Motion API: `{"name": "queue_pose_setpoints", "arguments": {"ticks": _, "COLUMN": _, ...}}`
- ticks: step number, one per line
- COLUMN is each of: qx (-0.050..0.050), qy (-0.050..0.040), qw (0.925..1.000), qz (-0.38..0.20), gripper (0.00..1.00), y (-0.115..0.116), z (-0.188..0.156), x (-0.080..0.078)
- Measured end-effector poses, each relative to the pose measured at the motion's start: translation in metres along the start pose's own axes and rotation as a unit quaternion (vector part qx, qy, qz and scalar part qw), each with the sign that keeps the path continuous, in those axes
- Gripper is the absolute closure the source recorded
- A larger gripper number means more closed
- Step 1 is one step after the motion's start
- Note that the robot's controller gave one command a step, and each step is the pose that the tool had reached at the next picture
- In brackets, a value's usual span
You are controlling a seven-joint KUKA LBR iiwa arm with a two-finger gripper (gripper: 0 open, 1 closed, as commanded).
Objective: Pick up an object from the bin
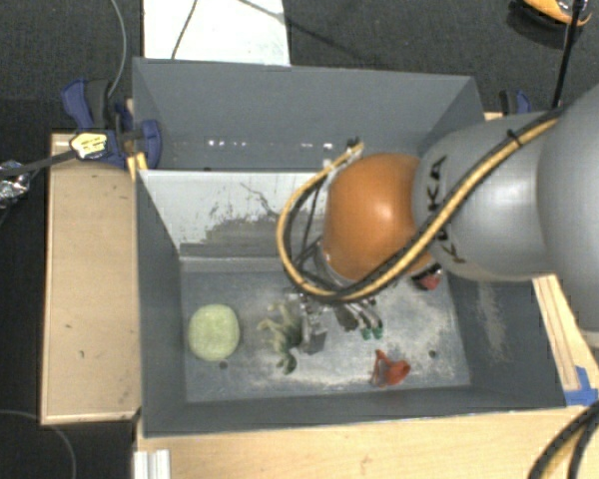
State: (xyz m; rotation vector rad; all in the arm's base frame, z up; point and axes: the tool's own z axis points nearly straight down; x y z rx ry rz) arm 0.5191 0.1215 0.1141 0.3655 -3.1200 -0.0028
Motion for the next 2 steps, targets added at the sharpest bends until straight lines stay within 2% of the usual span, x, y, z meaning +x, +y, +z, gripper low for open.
{"name": "queue_pose_setpoints", "arguments": {"ticks": 1, "qx": 0.0, "qy": -0.0096, "qw": 1.0, "qz": 0.0, "gripper": 1.0, "y": -0.006, "z": -0.021, "x": -0.008}}
{"name": "queue_pose_setpoints", "arguments": {"ticks": 2, "qx": 0.0, "qy": -0.002, "qw": 1.0, "qz": -0.008, "gripper": 1.0, "y": -0.009, "z": -0.134, "x": -0.008}}
